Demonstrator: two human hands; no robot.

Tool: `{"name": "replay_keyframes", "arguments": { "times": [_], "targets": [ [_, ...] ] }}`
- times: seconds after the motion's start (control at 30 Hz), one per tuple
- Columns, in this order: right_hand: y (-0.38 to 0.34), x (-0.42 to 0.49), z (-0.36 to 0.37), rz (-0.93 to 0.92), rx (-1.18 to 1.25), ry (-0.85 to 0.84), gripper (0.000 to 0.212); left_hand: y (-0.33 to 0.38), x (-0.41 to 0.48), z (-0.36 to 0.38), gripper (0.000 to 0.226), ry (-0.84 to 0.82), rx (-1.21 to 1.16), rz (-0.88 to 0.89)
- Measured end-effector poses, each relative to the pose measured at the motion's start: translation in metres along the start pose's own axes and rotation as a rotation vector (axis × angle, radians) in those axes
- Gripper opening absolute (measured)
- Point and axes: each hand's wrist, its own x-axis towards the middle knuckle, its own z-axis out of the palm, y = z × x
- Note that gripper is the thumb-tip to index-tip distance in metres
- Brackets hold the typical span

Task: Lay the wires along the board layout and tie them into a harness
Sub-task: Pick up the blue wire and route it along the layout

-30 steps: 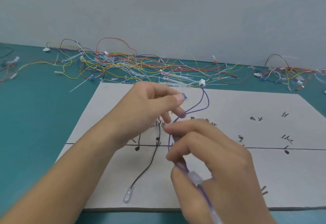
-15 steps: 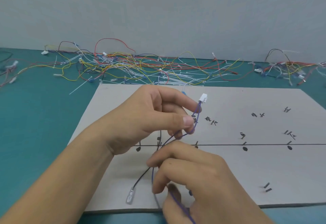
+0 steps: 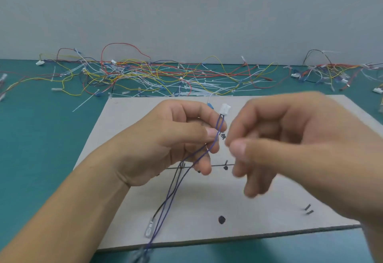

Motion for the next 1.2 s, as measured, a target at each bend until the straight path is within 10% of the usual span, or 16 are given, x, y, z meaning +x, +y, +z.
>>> {"name": "replay_keyframes", "arguments": {
  "times": [0.1,0.57,1.03,1.2],
  "targets": [
    [0.014,0.028,-0.011,0.009,-0.015,0.339,0.016,0.0,-0.001,0.003,0.012,0.006,0.024,-0.014],
    [0.015,0.075,-0.007,0.074,0.563,0.214,0.015,0.006,-0.049,0.01,0.007,0.165,-0.063,0.067],
    [0.043,0.135,0.023,0.085,0.46,-0.164,0.009,-0.03,-0.078,0.014,0.036,0.576,-0.23,-0.044],
    [0.061,0.146,0.033,0.095,0.218,0.142,0.011,-0.034,-0.082,0.011,0.036,0.649,-0.184,-0.059]
  ]
}}
